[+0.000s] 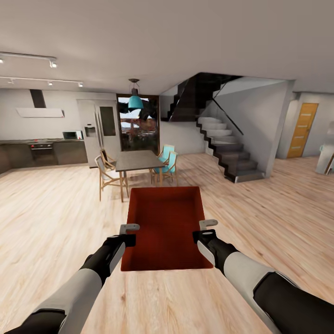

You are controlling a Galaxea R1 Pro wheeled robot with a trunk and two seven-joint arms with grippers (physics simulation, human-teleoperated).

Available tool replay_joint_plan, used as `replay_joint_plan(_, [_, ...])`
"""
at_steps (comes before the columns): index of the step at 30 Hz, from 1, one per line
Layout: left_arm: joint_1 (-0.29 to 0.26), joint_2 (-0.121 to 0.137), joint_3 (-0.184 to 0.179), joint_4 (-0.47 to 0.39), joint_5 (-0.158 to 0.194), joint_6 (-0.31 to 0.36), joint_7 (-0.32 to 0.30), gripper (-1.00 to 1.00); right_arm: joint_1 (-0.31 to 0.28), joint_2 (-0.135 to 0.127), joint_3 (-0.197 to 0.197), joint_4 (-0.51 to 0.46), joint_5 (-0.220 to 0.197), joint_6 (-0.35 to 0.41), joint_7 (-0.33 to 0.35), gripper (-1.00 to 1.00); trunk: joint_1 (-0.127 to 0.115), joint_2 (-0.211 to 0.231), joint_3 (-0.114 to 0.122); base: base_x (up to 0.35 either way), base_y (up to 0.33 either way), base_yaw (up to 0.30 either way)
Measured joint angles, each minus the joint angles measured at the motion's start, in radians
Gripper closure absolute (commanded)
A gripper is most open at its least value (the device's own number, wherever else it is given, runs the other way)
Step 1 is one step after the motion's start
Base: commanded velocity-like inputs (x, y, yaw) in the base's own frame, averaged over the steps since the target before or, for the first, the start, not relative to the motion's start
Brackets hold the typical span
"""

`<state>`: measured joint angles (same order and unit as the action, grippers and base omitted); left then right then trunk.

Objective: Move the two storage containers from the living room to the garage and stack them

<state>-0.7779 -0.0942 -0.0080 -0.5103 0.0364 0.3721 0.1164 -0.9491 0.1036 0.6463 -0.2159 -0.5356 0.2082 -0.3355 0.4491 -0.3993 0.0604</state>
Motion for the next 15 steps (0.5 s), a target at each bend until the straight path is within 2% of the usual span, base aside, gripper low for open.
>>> replay_joint_plan(15, [0.000,0.000,0.000,0.000,0.000,0.000,0.000,1.00,0.000,0.000,0.000,0.000,0.000,0.000,0.000,1.00,0.000,0.000,0.000,0.321,0.000,0.000])
